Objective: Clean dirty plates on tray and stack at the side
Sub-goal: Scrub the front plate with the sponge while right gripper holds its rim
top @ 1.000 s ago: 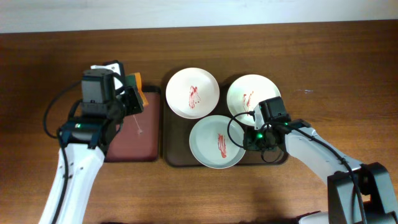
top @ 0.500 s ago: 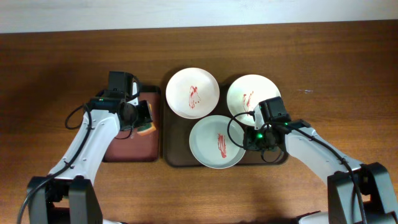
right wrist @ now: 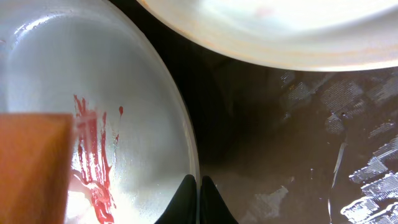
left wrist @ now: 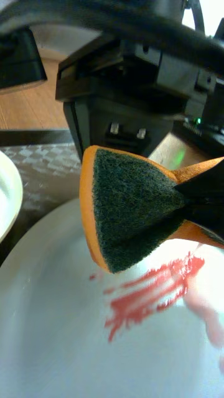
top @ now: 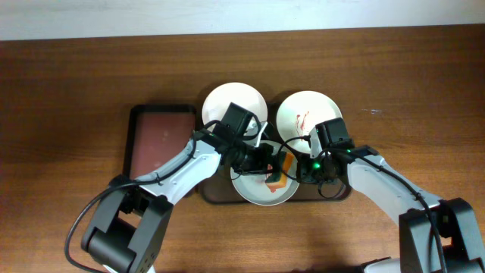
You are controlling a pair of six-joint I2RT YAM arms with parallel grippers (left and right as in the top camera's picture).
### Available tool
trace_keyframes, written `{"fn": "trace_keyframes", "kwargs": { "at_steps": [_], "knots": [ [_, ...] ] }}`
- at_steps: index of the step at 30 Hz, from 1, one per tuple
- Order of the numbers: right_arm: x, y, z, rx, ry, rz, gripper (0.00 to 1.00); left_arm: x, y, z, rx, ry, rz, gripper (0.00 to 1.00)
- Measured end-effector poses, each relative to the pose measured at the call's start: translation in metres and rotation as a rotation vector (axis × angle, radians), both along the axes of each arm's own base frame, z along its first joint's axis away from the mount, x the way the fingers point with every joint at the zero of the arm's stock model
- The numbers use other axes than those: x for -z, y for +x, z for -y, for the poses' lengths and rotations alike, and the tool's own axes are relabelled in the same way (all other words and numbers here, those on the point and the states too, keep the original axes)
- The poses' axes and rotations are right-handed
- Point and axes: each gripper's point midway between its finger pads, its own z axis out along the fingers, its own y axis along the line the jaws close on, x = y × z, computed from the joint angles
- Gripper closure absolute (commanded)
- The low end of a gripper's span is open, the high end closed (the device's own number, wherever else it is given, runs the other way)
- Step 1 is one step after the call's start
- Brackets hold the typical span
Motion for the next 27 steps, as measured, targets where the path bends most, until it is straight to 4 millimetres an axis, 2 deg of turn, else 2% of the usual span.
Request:
{"fn": "trace_keyframes", "kwargs": {
  "at_steps": [3, 8, 12, 14, 18, 23, 27],
  "knots": [
    [0.0, 0.0, 0.0, 0.0, 0.0, 0.0, 0.96, -0.001, -0.003, 0.003, -0.069, 0.0, -0.089, 1.0],
    [0.0, 0.0, 0.0, -0.001, 0.0, 0.0, 0.96, 0.0, -0.003, 0.003, -0.089, 0.005, -0.108, 1.0],
    [0.0, 0.0, 0.0, 0.0, 0.0, 0.0, 0.96, 0.025, -0.008, 0.009, -0.092, 0.035, -0.166, 1.0],
    [0.0, 0.0, 0.0, 0.0, 0.0, 0.0, 0.96, 0.028, -0.012, 0.012, -0.09, 0.046, -0.172, 1.0],
    [0.0, -0.001, 0.0, 0.0, -0.001, -0.004, 0.96, 0.034, -0.006, 0.007, -0.118, 0.086, -0.149, 1.0],
    [0.001, -0.002, 0.0, 0.0, -0.002, -0.007, 0.96, 0.046, -0.01, -0.001, -0.146, 0.122, -0.162, 1.0],
    [0.0, -0.002, 0.0, 0.002, -0.001, -0.008, 0.96, 0.057, 0.003, -0.016, -0.21, 0.216, -0.097, 1.0]
  ]
}}
